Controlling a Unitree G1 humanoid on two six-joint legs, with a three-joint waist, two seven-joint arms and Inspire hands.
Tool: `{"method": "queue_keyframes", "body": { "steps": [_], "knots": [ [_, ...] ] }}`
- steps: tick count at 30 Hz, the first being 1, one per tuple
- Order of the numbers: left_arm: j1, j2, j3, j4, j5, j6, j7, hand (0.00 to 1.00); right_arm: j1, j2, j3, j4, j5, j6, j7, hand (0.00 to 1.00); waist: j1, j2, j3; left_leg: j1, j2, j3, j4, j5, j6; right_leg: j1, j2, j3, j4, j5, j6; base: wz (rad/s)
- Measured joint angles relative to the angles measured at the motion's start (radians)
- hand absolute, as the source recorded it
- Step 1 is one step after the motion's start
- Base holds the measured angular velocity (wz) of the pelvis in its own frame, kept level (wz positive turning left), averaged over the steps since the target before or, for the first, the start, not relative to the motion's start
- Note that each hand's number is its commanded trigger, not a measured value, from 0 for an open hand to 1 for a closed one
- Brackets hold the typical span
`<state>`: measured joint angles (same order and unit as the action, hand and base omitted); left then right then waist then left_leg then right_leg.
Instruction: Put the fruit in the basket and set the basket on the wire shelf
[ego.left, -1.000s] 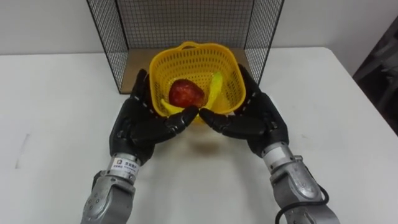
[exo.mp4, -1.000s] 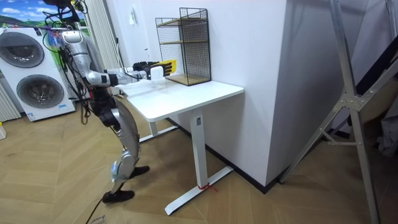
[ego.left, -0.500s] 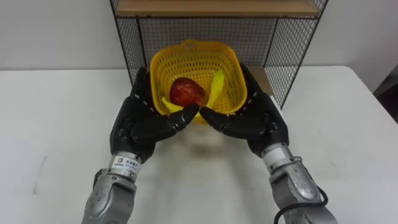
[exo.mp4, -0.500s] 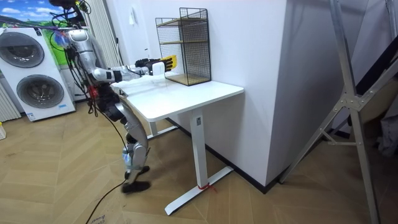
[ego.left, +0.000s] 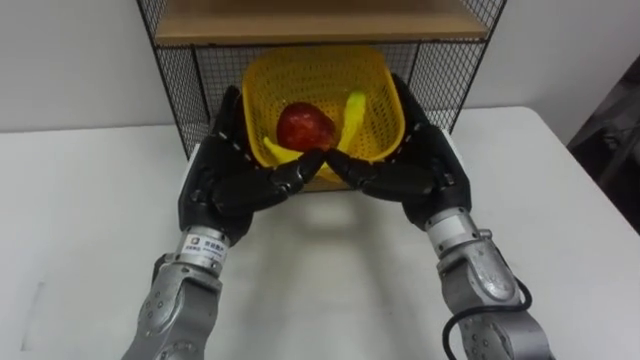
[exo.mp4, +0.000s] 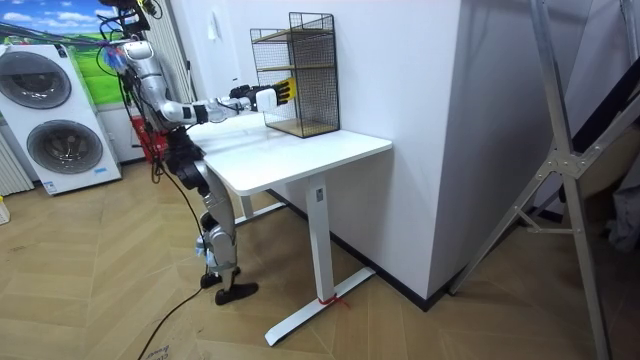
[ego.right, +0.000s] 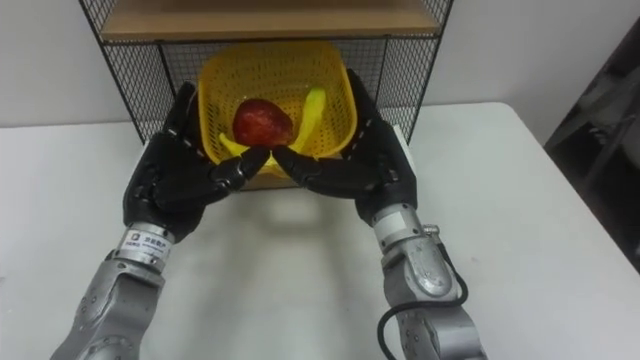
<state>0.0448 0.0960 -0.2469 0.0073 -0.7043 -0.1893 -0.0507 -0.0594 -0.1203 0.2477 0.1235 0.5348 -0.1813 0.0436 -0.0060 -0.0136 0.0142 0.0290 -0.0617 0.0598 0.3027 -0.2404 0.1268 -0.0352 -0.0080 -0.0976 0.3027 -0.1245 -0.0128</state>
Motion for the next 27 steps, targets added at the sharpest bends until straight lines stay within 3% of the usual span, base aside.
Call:
{"method": "queue_keyframes", "body": {
  "steps": [8, 14, 17, 21, 25, 27],
  "knots": [
    [-0.002, 0.027, 0.008, 0.0, 0.0, 0.001, 0.0, 0.0, 0.0, -0.008, 0.0, 0.001, -0.002, 0.0, -0.001, 0.0, 0.002, 0.001, -0.0011, 0.019, 0.004, 0.003, -0.011, 0.007, -0.004, 0.021, 0.004, -0.001, -0.013, 0.006, -0.005, -0.01],
    [-0.075, 0.026, 0.022, 0.006, 0.027, 0.059, 0.02, 0.0, -0.021, -0.005, -0.015, 0.02, -0.003, 0.015, -0.038, 0.0, 0.0, -0.007, 0.0053, 0.019, 0.004, 0.001, -0.012, 0.008, -0.005, 0.022, 0.002, -0.006, -0.013, 0.006, -0.005, 0.0],
    [-0.148, 0.026, 0.03, 0.05, 0.033, 0.085, 0.035, 0.0, -0.087, -0.005, -0.035, 0.055, 0.008, 0.048, -0.049, 0.0, -0.005, -0.013, 0.0089, 0.019, 0.004, 0.001, -0.014, 0.008, -0.005, 0.021, 0.009, -0.005, -0.014, 0.007, -0.005, 0.0],
    [-0.269, 0.029, 0.049, 0.157, 0.04, 0.146, 0.078, 0.0, -0.2, -0.011, -0.043, 0.144, 0.008, 0.103, -0.07, 0.0, -0.015, -0.016, 0.0097, 0.024, 0.005, -0.005, -0.034, 0.022, -0.006, 0.034, 0.011, -0.009, -0.051, 0.025, -0.007, 0.02],
    [-0.372, -0.003, 0.051, 0.323, 0.04, 0.205, 0.121, 0.0, -0.31, -0.02, -0.046, 0.273, 0.03, 0.189, -0.088, 0.0, -0.011, -0.016, 0.0092, 0.037, 0.003, -0.005, -0.06, 0.036, -0.007, 0.041, 0.01, -0.01, -0.066, 0.035, -0.007, 0.0],
    [-0.404, -0.009, 0.063, 0.37, 0.032, 0.236, 0.135, 0.0, -0.347, -0.023, -0.047, 0.31, 0.033, 0.208, -0.094, 0.0, -0.008, -0.016, 0.0091, 0.038, 0.003, -0.005, -0.064, 0.038, -0.008, 0.038, 0.01, -0.009, -0.067, 0.035, -0.008, 0.0]
  ]
}}
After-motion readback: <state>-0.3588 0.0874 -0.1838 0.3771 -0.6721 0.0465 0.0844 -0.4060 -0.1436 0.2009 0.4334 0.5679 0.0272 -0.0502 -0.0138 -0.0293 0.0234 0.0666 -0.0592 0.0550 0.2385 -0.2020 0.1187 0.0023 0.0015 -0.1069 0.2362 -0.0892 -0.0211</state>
